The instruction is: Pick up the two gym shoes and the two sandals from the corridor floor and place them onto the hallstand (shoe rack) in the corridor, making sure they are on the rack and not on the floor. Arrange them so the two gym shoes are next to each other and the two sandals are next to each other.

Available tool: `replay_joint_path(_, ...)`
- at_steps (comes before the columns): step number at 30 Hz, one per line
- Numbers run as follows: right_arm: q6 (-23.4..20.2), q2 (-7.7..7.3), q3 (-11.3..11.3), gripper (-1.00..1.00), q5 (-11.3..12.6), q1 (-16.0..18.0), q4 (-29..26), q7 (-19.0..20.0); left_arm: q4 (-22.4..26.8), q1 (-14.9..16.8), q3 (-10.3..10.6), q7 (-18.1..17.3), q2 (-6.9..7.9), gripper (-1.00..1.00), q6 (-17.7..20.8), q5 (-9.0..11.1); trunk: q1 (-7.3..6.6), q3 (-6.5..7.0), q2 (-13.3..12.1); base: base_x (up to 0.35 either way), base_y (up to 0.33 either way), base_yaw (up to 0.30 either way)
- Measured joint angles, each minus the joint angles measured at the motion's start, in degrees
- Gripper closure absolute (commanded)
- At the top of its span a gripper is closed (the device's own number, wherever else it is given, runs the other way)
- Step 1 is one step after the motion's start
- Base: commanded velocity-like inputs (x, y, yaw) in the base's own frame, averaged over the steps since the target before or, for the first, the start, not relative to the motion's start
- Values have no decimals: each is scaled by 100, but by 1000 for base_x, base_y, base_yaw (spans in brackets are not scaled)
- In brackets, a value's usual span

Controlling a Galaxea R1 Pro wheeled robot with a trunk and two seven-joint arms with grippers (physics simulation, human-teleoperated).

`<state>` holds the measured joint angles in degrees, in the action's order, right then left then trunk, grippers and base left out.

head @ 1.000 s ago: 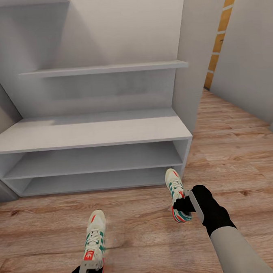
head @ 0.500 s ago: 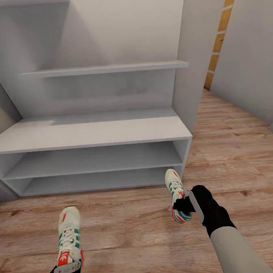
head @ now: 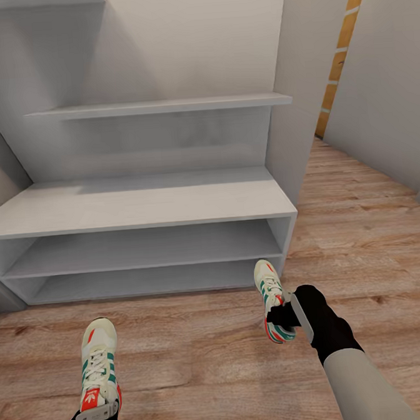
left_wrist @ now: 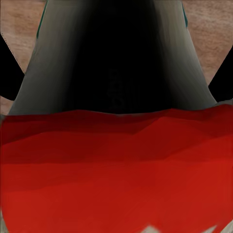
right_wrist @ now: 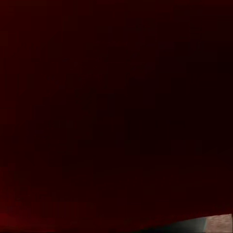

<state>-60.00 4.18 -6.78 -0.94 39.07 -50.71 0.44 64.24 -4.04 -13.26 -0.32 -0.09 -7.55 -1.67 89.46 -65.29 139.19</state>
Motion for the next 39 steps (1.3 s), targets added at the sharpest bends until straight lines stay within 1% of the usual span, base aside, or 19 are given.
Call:
replay_joint_path(13,0,-3,4,100,-17,3,-1,-6,-8,0,-1,6,0,100,0,-13,0,0,0,16,0,0)
replay_joint_path(22,0,-1,103,100,-39,4,-9,-23,-9,-1,4,6,0,100,0,-24,0,0,0,0,0,0)
replay_joint_path(24,0,1,109,100,-94,4,-9,-25,-8,-2,3,6,0,100,0,-25,0,0,0,56,0,0)
replay_joint_path(25,0,2,112,100,-244,4,-9,-27,-8,-2,1,10,0,100,0,-25,0,0,0,136,0,0)
replay_joint_path(26,0,3,113,100,-299,4,-9,-26,-8,-2,2,11,0,100,0,-26,0,0,0,203,0,0)
replay_joint_path(27,0,4,113,100,-459,4,-9,-27,-8,-1,1,13,0,100,0,-26,0,0,0,227,0,0)
replay_joint_path(28,0,6,114,100,-533,4,-11,-27,-8,-1,2,13,0,100,0,-26,0,0,0,247,0,0)
replay_joint_path(30,0,10,115,100,-833,4,-15,-25,-9,-3,1,14,0,100,0,-26,0,0,0,192,0,0)
replay_joint_path(32,0,11,115,100,-957,4,-17,-24,-9,-5,3,14,0,100,0,-26,0,0,0,100,0,0)
replay_joint_path(34,0,12,115,100,-1021,3,-17,-23,-9,-7,4,12,0,100,0,-26,0,0,0,51,0,0)
replay_joint_path(39,0,13,115,100,-1080,4,-18,-23,-9,-4,4,11,0,100,0,-26,0,0,0,15,0,0)
